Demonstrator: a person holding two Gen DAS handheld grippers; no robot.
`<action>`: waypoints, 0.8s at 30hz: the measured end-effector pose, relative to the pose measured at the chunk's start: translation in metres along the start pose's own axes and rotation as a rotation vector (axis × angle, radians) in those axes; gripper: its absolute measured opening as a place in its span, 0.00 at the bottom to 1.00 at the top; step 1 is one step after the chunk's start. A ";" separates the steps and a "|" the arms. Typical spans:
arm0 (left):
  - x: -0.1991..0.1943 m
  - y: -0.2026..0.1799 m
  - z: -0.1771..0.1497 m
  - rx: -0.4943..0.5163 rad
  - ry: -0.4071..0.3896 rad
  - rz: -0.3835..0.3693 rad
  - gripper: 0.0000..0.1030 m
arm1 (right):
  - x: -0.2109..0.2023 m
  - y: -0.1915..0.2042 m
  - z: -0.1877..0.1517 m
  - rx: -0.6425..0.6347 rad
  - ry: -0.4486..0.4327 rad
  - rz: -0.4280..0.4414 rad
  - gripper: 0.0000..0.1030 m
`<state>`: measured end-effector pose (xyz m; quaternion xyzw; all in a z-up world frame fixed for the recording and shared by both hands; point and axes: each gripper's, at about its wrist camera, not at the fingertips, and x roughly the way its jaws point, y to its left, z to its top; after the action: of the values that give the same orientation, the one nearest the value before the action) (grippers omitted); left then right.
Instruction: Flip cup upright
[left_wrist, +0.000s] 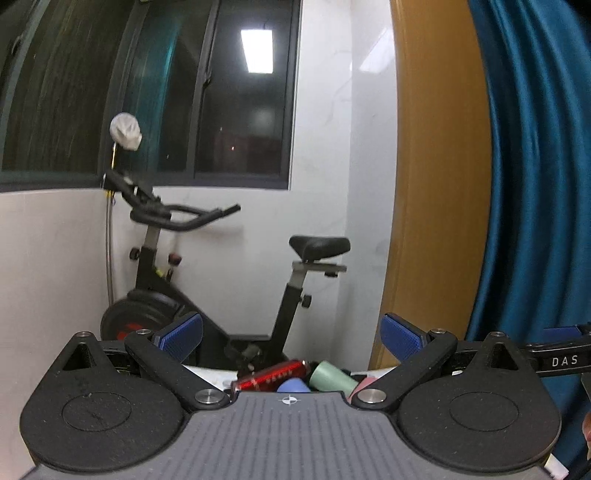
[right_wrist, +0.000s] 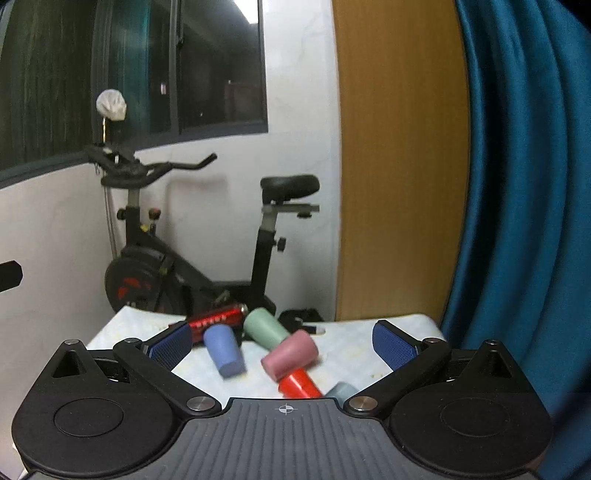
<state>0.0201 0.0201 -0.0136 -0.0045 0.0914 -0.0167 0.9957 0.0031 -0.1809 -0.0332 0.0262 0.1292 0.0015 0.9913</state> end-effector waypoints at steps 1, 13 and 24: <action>-0.001 -0.004 0.000 0.005 -0.007 0.003 1.00 | 0.000 0.000 0.001 -0.001 -0.004 -0.001 1.00; -0.005 -0.003 -0.001 0.004 -0.004 0.004 1.00 | 0.002 0.000 0.001 -0.018 -0.007 -0.028 1.00; -0.002 0.002 0.000 -0.004 -0.005 -0.001 1.00 | 0.004 0.000 0.000 -0.002 -0.021 -0.034 1.00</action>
<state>0.0182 0.0225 -0.0130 -0.0064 0.0889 -0.0168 0.9959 0.0064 -0.1810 -0.0344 0.0232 0.1190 -0.0154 0.9925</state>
